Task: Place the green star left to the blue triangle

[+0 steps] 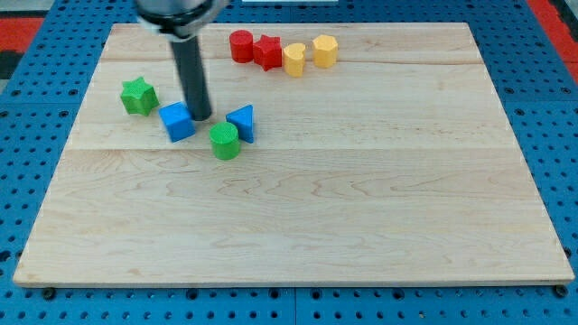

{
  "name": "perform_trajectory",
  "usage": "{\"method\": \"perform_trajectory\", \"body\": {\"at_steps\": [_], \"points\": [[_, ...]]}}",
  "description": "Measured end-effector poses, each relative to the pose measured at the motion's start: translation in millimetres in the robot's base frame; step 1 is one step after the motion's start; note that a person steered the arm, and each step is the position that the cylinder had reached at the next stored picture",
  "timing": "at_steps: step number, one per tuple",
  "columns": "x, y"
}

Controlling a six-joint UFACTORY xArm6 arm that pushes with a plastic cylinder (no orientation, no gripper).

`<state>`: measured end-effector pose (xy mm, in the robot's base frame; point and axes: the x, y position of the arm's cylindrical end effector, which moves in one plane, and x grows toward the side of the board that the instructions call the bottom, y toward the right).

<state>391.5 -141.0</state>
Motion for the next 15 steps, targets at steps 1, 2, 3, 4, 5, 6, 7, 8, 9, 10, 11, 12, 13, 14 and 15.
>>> {"method": "perform_trajectory", "body": {"at_steps": [1,2,3,4,5,6,7,8,9,10,11,12,13,14,15], "points": [[-40,19],[-62,-34],[-91,-117],[-90,-134],[-64,-142],[-60,-95],[-51,-72],[-36,-62],[-35,-47],[-35,-51],[-35,-81],[-26,-80],[-16,-70],[8,-60],[17,-24]]}}
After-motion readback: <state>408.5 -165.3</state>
